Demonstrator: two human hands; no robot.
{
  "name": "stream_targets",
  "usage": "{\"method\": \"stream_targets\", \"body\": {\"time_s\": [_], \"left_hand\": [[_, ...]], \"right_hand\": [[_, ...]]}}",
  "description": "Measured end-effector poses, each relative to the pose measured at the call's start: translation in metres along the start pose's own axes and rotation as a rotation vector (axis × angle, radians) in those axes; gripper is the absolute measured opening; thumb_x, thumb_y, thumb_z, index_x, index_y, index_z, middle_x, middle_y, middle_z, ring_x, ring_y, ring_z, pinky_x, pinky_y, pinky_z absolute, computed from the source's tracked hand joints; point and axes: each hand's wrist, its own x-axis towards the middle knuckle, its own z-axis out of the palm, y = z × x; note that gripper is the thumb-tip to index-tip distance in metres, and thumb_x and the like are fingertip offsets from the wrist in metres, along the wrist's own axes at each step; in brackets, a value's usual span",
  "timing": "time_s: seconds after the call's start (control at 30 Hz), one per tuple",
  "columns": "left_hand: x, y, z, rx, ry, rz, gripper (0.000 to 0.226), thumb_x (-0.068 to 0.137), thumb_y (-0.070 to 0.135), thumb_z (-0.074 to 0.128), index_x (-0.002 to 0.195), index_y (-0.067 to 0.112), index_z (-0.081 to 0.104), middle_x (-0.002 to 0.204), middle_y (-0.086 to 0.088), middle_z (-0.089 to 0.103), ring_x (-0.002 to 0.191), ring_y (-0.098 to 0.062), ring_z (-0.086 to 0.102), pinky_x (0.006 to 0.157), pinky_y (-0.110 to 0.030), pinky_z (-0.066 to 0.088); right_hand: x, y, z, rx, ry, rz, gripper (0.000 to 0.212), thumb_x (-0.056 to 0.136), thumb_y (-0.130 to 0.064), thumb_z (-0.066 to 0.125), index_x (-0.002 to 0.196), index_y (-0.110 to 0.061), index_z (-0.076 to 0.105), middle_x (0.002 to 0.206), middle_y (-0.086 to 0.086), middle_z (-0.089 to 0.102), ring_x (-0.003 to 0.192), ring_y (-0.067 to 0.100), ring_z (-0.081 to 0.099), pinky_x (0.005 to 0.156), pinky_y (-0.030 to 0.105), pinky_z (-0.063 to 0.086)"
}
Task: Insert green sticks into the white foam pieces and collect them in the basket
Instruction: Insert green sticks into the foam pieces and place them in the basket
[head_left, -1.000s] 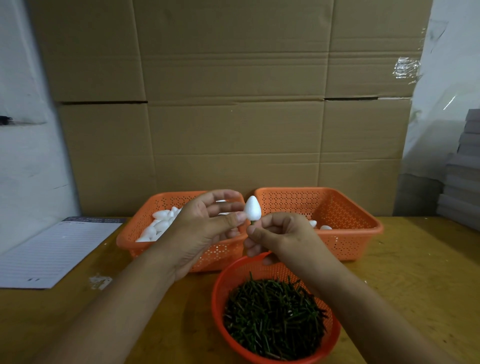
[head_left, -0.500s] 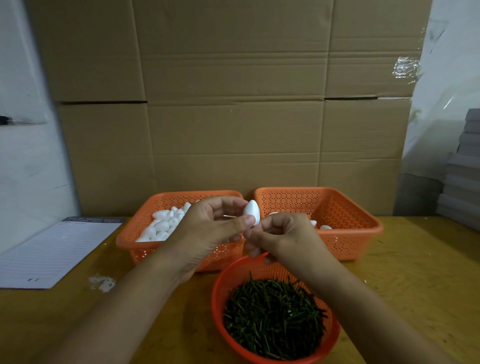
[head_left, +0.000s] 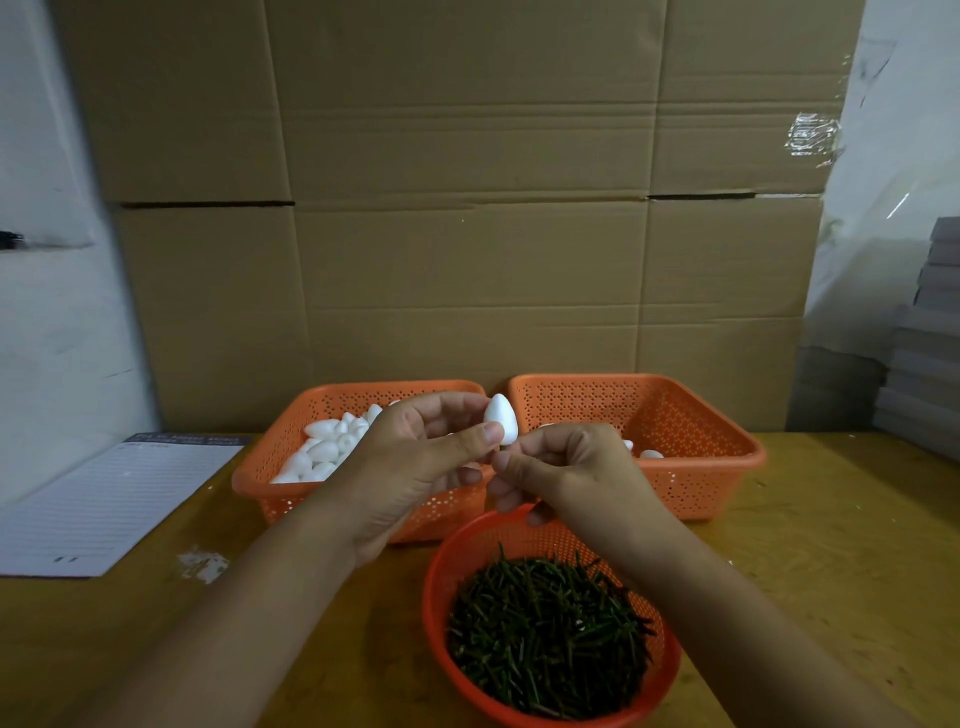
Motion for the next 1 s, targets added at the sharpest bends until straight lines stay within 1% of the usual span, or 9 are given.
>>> {"method": "stream_targets", "body": {"time_s": [0.1,0.23,0.37,0.53,0.67,0.73,0.83,0.93,1.0], "left_hand": [[-0.0002,0.0002,0.0003,-0.002,-0.002,0.001,0.054,0.07,0.03,0.079,0.119,0.009,0.066,0.11,-0.01,0.074,0.094,-0.016,0.071,0.08,-0.028,0.057],[-0.0003,0.0005,0.0015,-0.014,0.003,0.006,0.053,0.07,0.028,0.078,0.118,0.009,0.066,0.107,-0.008,0.075,0.092,-0.015,0.071,0.077,-0.027,0.057],[-0.0002,0.0001,0.002,-0.015,0.005,0.011,0.053,0.069,0.03,0.079,0.116,0.009,0.067,0.106,-0.007,0.075,0.091,-0.015,0.07,0.077,-0.028,0.057],[0.001,0.0016,0.0002,-0.041,0.059,0.026,0.049,0.068,0.026,0.08,0.113,0.011,0.068,0.11,-0.009,0.075,0.091,-0.016,0.072,0.071,-0.026,0.058],[0.0017,0.0016,-0.0009,-0.039,0.077,0.036,0.046,0.07,0.023,0.08,0.113,0.011,0.069,0.11,-0.012,0.074,0.089,-0.016,0.072,0.069,-0.024,0.057],[0.0013,0.0015,-0.0014,-0.03,0.069,0.043,0.047,0.069,0.024,0.08,0.113,0.012,0.069,0.107,-0.009,0.075,0.09,-0.017,0.071,0.069,-0.024,0.057],[0.0009,0.0016,-0.0024,0.029,0.047,0.067,0.046,0.069,0.024,0.08,0.113,0.017,0.07,0.103,0.001,0.075,0.089,-0.015,0.071,0.07,-0.023,0.057],[0.0005,0.0025,-0.0029,0.075,0.008,0.098,0.043,0.071,0.019,0.081,0.112,0.019,0.07,0.107,-0.002,0.075,0.087,-0.013,0.071,0.07,-0.022,0.056],[0.0001,0.0027,-0.0033,0.113,-0.014,0.121,0.043,0.071,0.018,0.085,0.111,0.02,0.07,0.109,-0.005,0.075,0.092,-0.016,0.072,0.073,-0.024,0.056]], "right_hand": [[0.0005,0.0008,0.0002,-0.004,0.003,-0.007,0.015,0.093,-0.015,0.067,0.083,-0.007,0.074,0.076,0.007,0.076,0.069,0.017,0.072,0.055,0.022,0.053],[0.0005,0.0012,0.0007,0.003,0.002,-0.018,0.015,0.093,-0.018,0.068,0.082,-0.008,0.074,0.075,0.006,0.076,0.068,0.015,0.071,0.055,0.021,0.053],[0.001,0.002,0.0011,0.01,0.0,-0.026,0.016,0.093,-0.019,0.068,0.083,-0.008,0.074,0.075,0.006,0.076,0.066,0.013,0.071,0.055,0.021,0.053],[0.0025,0.0031,0.0013,0.011,0.038,-0.028,0.013,0.091,-0.015,0.071,0.08,-0.008,0.073,0.073,0.009,0.075,0.063,0.012,0.068,0.053,0.022,0.052],[0.0034,0.0051,0.0009,-0.029,0.066,-0.023,0.012,0.088,-0.016,0.074,0.078,-0.009,0.071,0.068,0.006,0.074,0.059,0.01,0.067,0.053,0.023,0.052],[0.0033,0.005,0.0013,-0.054,0.059,-0.019,0.014,0.087,-0.017,0.075,0.076,-0.01,0.071,0.066,0.006,0.073,0.058,0.01,0.067,0.054,0.022,0.052],[0.0035,0.0047,0.0019,-0.085,0.056,-0.01,0.016,0.086,-0.019,0.076,0.073,-0.011,0.071,0.067,0.009,0.073,0.06,0.018,0.067,0.056,0.026,0.052],[0.0039,0.0053,0.0021,-0.104,0.059,-0.006,0.017,0.086,-0.019,0.075,0.073,-0.009,0.072,0.067,0.01,0.073,0.066,0.032,0.069,0.059,0.032,0.053],[0.0042,0.0055,0.0021,-0.105,0.06,-0.003,0.017,0.086,-0.018,0.075,0.072,-0.009,0.073,0.067,0.01,0.073,0.068,0.034,0.07,0.059,0.034,0.053]]}}
